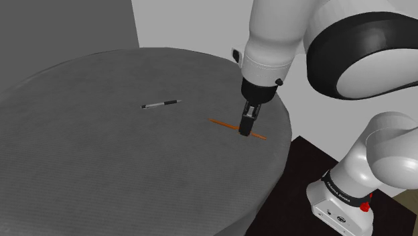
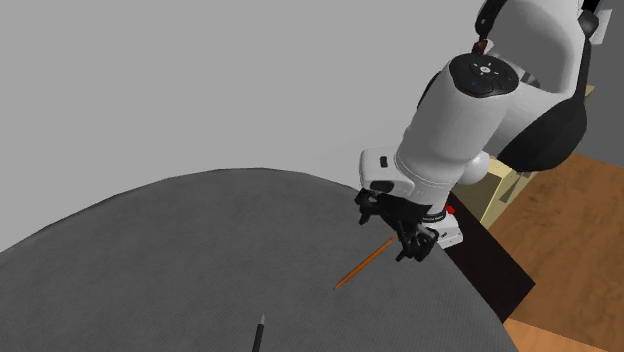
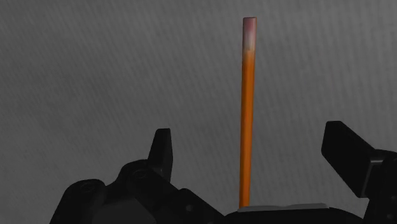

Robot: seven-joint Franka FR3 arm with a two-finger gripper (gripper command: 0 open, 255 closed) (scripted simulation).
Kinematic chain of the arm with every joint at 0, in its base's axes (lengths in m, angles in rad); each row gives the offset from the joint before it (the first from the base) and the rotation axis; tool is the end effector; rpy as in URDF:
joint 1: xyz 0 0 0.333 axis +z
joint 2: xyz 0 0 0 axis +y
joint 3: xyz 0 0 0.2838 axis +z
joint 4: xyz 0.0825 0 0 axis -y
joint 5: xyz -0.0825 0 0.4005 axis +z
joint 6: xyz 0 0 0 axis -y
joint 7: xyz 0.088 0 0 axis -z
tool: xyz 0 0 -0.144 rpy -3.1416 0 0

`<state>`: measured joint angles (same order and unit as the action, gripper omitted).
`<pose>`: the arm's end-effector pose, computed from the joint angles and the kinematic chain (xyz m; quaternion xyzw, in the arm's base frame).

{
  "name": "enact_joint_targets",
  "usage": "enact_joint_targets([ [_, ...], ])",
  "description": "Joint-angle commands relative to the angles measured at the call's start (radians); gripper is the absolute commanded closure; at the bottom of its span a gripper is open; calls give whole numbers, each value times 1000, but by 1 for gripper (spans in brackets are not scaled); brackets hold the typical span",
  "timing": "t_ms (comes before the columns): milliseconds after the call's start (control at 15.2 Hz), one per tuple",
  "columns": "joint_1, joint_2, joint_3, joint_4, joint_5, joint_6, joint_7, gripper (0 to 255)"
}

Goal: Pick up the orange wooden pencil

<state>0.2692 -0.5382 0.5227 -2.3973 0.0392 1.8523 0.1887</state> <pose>0.3008 0.3020 0.4101 0.9601 0.2549 0.0196 0.1135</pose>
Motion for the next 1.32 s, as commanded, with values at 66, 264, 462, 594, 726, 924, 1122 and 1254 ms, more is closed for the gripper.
enact_joint_targets([
  [66, 1, 9, 11, -30, 1, 40, 9, 0],
  [264, 1, 19, 19, -57, 1, 76, 17, 0],
  [462, 1, 19, 18, -56, 1, 74, 16, 255],
  [594, 1, 19, 18, -56, 1, 74, 16, 255],
  [726, 1, 19, 18, -56, 1, 74, 16, 255],
  [924, 1, 19, 18, -56, 1, 75, 16, 255],
  [1122, 1, 11, 12, -37, 1, 48, 11, 255],
  [1254, 1, 5, 6, -15, 0, 20, 5, 255],
])
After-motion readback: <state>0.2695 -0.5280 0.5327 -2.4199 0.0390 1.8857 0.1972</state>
